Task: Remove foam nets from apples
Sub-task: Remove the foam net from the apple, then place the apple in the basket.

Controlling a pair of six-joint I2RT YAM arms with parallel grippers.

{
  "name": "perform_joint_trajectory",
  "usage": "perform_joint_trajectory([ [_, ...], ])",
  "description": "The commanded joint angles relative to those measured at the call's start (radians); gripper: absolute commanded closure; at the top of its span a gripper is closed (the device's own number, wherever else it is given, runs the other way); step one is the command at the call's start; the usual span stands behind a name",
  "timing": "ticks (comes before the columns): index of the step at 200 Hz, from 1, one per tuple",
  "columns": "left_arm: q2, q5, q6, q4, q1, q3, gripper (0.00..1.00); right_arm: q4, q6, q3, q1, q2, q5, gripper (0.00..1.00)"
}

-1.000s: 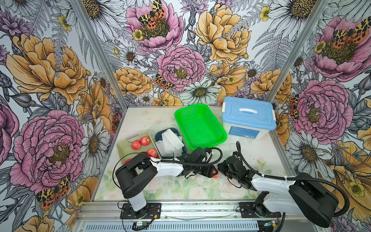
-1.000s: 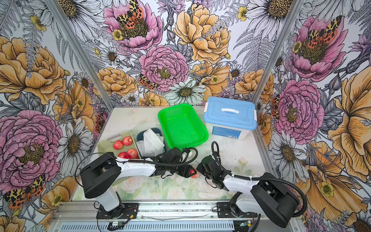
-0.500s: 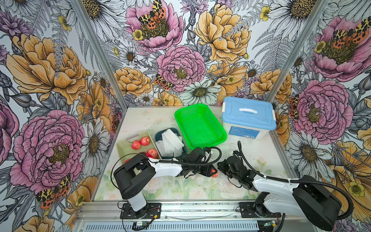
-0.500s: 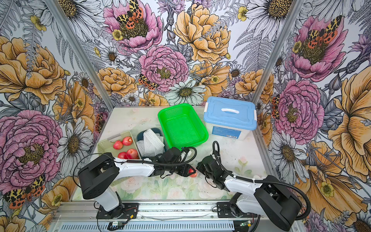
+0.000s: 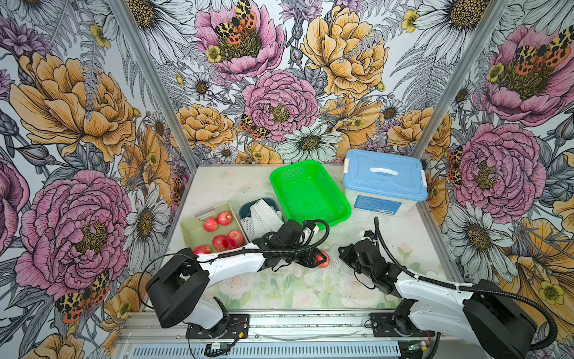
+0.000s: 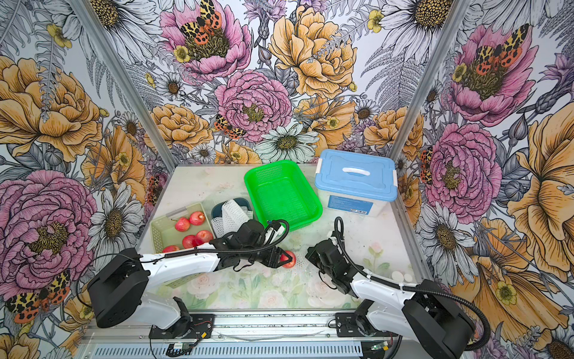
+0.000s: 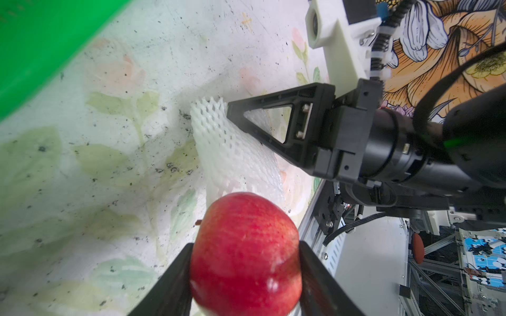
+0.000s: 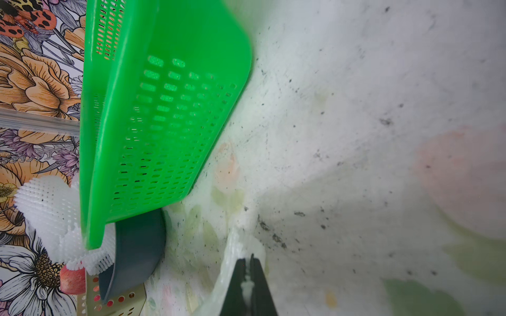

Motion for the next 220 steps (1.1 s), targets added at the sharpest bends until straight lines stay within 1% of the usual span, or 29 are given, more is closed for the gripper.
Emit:
perform_joint_trajectory([
  [1, -0.056, 0.043, 0.0, 0.0, 0.035, -0.028, 0.43, -0.013, -0.026, -0.006, -0.006, -0.02, 0.029, 1.0],
  [24, -0.11, 0.041, 0.01, -0.043, 0.07, -0.031, 0.41, -0.016, -0.032, -0.005, -0.008, -0.028, 0.034, 1.0],
  [46, -0.181, 0.037, 0.022, -0.099, 0.122, -0.041, 0.41, -0.019, -0.045, -0.001, -0.009, -0.035, 0.035, 1.0],
  [65, -0.275, -0.027, 0.016, -0.184, 0.192, -0.043, 0.41, -0.01, -0.094, 0.016, -0.009, -0.042, 0.023, 1.0],
  [90, -0.433, -0.135, -0.011, -0.302, 0.331, -0.052, 0.41, 0.021, -0.204, 0.063, -0.009, -0.052, -0.026, 1.0],
  [96, -0.47, -0.165, -0.018, -0.338, 0.368, -0.052, 0.4, 0.024, -0.23, 0.078, -0.008, -0.053, -0.04, 1.0],
  [119, -0.6, -0.239, -0.028, -0.457, 0.53, -0.052, 0.4, 0.024, -0.32, 0.146, -0.005, -0.041, -0.088, 1.0],
  [140, -0.678, -0.275, -0.051, -0.549, 0.691, -0.048, 0.41, 0.025, -0.385, 0.213, 0.001, -0.01, -0.137, 1.0],
  [147, -0.694, -0.306, -0.063, -0.575, 0.729, -0.046, 0.41, 0.027, -0.404, 0.237, 0.004, 0.006, -0.155, 1.0],
  [162, -0.704, -0.399, -0.09, -0.628, 0.767, -0.025, 0.4, 0.046, -0.441, 0.29, 0.014, 0.048, -0.201, 1.0],
  [171, -0.701, -0.432, -0.098, -0.644, 0.806, -0.022, 0.4, 0.058, -0.461, 0.331, 0.018, 0.084, -0.23, 1.0],
  [180, -0.698, -0.448, -0.108, -0.658, 0.857, -0.025, 0.4, 0.063, -0.476, 0.38, 0.023, 0.126, -0.26, 1.0],
  [196, -0.682, -0.444, -0.109, -0.659, 0.946, -0.024, 0.4, 0.072, -0.501, 0.481, 0.032, 0.22, -0.322, 1.0],
  [220, -0.647, -0.504, -0.091, -0.655, 1.006, -0.008, 0.4, 0.098, -0.51, 0.642, 0.048, 0.366, -0.407, 1.0],
])
